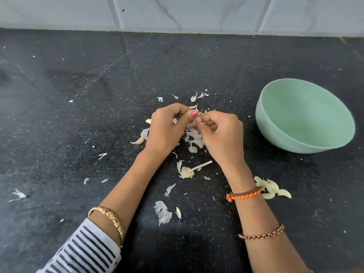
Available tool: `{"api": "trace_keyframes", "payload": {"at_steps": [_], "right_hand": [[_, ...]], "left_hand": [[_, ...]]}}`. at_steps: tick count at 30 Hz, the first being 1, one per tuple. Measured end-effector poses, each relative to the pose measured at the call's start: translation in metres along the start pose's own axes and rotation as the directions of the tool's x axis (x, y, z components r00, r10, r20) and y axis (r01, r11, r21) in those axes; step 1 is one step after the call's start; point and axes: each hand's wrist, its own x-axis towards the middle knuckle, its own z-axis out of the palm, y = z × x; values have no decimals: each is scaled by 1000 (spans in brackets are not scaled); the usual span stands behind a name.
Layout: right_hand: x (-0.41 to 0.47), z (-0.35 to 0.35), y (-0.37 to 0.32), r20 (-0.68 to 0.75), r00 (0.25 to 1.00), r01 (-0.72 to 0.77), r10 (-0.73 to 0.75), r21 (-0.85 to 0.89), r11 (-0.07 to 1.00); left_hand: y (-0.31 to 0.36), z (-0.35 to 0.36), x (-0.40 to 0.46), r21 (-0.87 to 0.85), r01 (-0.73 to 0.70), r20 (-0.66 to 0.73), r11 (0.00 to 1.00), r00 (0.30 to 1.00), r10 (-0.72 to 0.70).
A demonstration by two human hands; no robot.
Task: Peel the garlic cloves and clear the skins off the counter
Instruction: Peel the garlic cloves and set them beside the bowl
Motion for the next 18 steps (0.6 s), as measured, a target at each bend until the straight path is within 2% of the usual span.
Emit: {"api": "trace_keyframes", "payload": {"at_steps": [2,6,10,13,18], "right_hand": [[-1,0,-1,9,1000,19,-18,-72,997],[0,-1,1,-41,997,67,-70,-67,996],[2,0,4,-22,998,54,-52,90,995],[2,-1,3,9,998,54,-57,201,978],[2,-5,-5,116,990,-120,75,447,886]], "left_hand": [[-1,1,0,39,9,-4,999,1000,-9],[1,1,0,-47,69,15,996,998,-69],[1,1,1,-212,128,26,969,992,-125],[2,-1,2,-268,148,27,952,989,-146],[7,-2,2,-377,180,40,909,983,-179]]}}
